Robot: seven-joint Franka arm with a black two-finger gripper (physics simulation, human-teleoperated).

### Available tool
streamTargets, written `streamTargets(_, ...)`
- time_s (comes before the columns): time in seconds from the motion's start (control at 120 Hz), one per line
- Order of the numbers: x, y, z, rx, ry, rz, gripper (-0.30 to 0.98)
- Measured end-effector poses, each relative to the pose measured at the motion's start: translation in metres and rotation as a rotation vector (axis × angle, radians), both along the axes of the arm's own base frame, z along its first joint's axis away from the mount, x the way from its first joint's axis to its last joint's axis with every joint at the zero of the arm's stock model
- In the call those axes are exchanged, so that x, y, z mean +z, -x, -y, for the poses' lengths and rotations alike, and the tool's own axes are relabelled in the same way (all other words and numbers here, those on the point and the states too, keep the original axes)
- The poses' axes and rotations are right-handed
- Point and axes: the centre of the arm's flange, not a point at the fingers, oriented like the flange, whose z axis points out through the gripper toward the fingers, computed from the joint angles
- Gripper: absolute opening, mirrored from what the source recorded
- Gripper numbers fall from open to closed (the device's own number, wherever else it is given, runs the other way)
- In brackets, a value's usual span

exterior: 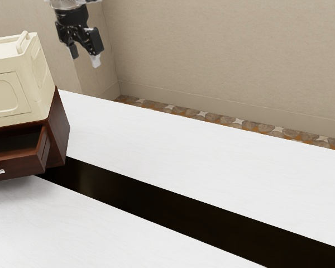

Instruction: Push the drawer handle with one arm to close the drawer

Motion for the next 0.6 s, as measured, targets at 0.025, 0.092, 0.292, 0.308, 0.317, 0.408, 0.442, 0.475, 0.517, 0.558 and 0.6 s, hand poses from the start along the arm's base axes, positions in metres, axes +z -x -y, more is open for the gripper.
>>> streamTargets(0.025,0.0,0.0,-0.001,0.001,-0.001,0.0,0.69)
streamTargets(0.092,0.0,0.0,-0.001,0.004,-0.002,0.002,0.69)
streamTargets(0.292,-0.019,0.061,0.011,0.018,-0.053,-0.086,0.69)
streamTargets(0.308,-0.023,0.073,0.013,0.024,-0.06,-0.099,0.69)
streamTargets(0.317,-0.026,0.079,0.014,0.027,-0.064,-0.106,0.69)
streamTargets(0.408,-0.081,0.136,-0.019,0.142,-0.06,-0.185,0.68)
streamTargets(0.442,-0.102,0.156,-0.033,0.192,-0.045,-0.198,0.66)
streamTargets(0.475,-0.116,0.171,-0.041,0.229,-0.034,-0.197,0.64)
streamTargets(0.517,-0.125,0.184,-0.061,0.294,-0.009,-0.186,0.58)
streamTargets(0.558,-0.131,0.194,-0.072,0.339,0.004,-0.174,0.49)
streamTargets(0.6,-0.142,0.199,-0.079,0.378,-0.001,-0.169,0.38)
